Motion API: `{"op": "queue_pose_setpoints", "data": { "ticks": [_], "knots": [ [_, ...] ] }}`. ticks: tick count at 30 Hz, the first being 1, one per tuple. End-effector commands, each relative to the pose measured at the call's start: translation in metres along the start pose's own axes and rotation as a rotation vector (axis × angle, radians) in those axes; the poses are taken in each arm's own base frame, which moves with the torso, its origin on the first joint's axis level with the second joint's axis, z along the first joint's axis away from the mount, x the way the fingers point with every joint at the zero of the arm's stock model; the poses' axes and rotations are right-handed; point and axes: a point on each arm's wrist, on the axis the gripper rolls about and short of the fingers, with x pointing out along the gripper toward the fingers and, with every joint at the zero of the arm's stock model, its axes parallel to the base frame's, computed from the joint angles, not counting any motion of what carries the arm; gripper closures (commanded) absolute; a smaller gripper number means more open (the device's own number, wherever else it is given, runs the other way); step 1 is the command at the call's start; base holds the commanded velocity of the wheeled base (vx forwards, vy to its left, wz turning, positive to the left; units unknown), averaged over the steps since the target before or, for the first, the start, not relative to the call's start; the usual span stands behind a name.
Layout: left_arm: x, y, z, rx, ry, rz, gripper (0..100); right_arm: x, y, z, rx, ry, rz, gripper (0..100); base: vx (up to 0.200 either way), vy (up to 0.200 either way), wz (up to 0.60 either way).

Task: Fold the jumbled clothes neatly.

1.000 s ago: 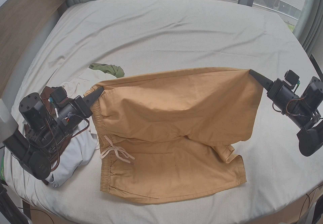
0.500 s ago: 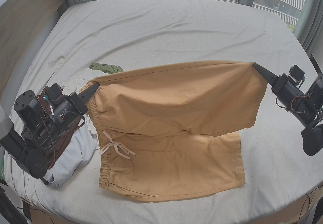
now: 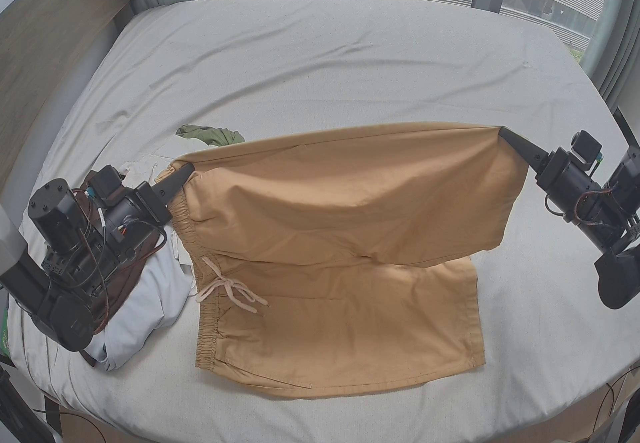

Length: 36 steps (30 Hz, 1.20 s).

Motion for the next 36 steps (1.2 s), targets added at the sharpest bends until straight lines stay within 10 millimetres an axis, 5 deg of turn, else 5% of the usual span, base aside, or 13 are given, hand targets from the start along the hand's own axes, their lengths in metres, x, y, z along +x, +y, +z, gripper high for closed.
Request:
{"op": "queue_pose_setpoints", "data": {
  "ticks": [1,16,28,36],
  "knots": [
    [0.002,-0.004,-0.003,0.001,0.007,-0.014,100,0.002,0.0,-0.005,0.0,0.015,0.001,100,0.0,0.0,0.0],
    [0.028,0.009,-0.014,0.08,-0.034,0.061,100,0.024,-0.034,-0.029,-0.026,0.065,-0.036,100,0.0,0.0,0.0],
    [0.046,0.015,-0.013,0.088,-0.064,0.048,100,0.053,-0.051,-0.026,-0.047,0.033,-0.01,100,0.0,0.0,0.0],
    [0.068,0.04,-0.027,0.081,-0.09,0.117,100,0.071,-0.072,-0.031,-0.041,0.037,-0.03,100,0.0,0.0,0.0]
  ]
}}
